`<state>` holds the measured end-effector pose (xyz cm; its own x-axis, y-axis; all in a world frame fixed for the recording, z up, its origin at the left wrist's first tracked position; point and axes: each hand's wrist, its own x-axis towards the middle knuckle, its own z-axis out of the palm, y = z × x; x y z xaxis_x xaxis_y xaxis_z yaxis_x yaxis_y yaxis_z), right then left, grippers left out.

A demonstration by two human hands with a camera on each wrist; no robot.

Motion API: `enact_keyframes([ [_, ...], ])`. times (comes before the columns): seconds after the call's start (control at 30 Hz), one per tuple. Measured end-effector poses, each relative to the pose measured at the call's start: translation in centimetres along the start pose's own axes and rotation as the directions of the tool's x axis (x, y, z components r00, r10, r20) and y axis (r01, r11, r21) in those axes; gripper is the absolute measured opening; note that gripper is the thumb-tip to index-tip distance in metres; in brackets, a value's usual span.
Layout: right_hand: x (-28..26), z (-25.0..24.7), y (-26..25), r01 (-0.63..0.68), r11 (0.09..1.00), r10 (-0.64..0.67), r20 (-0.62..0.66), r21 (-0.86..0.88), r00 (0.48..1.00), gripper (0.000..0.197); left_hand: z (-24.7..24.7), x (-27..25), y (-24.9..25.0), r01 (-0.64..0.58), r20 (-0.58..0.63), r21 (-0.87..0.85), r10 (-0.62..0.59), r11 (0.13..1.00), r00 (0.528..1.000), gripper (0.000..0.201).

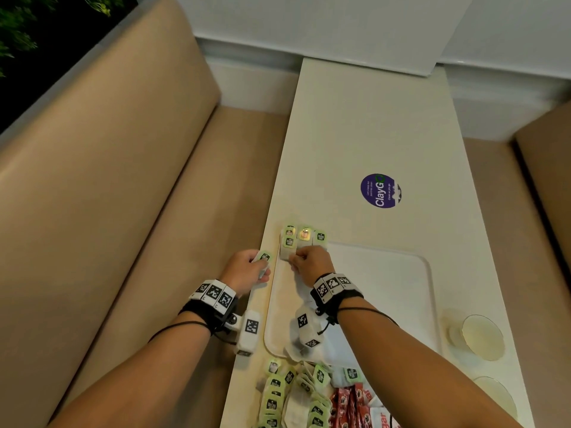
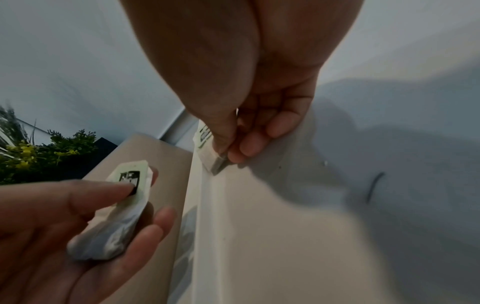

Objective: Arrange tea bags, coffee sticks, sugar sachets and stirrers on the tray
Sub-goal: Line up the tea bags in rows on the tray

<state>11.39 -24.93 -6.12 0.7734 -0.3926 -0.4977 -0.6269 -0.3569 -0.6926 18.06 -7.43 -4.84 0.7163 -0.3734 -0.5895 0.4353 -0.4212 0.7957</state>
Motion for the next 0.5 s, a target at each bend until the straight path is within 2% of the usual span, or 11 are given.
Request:
enact_keyframes([
  [0.37, 0.4, -0.2, -0.5, -0.073, 0.997, 0.072, -0.031, -0.01, 0.997, 0.036, 1.0, 0.7, 0.0, 0.02, 0.032, -0.036, -0.019, 0.999, 0.999, 0.015],
  [0.5, 0.0, -0.1, 0.0, -0.099, 0.995, 0.098, -0.045, -0.028, 0.994, 0.026, 1.3, 0.5, 0.1, -0.032, 0.069, -0.038, 0.035, 0.999, 0.997, 0.017],
])
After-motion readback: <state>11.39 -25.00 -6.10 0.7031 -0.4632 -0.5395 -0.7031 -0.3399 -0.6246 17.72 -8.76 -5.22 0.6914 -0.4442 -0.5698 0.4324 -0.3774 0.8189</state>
